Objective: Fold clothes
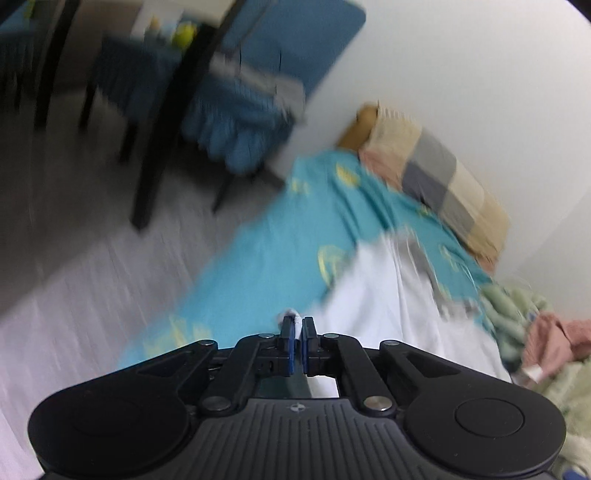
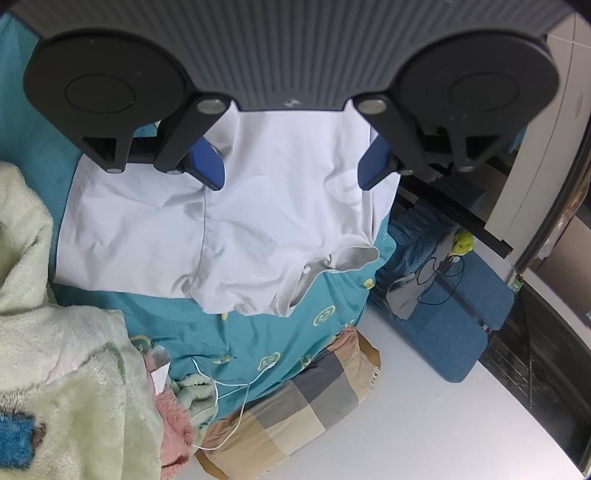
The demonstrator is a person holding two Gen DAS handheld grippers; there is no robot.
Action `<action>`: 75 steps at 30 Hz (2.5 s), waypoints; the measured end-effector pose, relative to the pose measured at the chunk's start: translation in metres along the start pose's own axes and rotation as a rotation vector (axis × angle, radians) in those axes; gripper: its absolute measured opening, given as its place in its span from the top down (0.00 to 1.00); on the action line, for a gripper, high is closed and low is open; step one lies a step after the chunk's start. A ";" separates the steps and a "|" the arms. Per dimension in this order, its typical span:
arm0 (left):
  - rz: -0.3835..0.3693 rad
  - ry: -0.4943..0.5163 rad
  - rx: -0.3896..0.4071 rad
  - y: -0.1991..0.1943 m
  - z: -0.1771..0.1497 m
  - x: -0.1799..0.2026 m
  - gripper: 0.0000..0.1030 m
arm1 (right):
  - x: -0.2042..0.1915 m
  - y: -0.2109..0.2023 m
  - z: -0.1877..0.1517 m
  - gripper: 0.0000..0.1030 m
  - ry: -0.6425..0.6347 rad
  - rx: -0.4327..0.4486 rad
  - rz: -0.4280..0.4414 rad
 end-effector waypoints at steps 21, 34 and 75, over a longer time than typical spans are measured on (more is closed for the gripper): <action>0.383 0.216 0.043 0.046 0.087 -0.083 0.81 | 0.006 0.029 0.018 0.22 -0.110 0.048 -0.120; 0.004 0.368 -0.180 -0.130 -0.059 0.086 0.59 | -0.007 0.006 0.022 0.22 -0.192 0.076 -0.097; -0.550 0.389 -0.872 -0.182 -0.363 0.259 0.79 | 0.055 -0.063 -0.009 0.21 0.182 -0.107 0.082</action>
Point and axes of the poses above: each gripper's, at about its wrist camera, not at the fingertips, and y roughly the way its jaws point, x to its right, z to its top, the point moved 8 cm from there along y, roughly the way its jaws point, and after that the axes turned 9 degrees about -z, right-handed, at the moved point
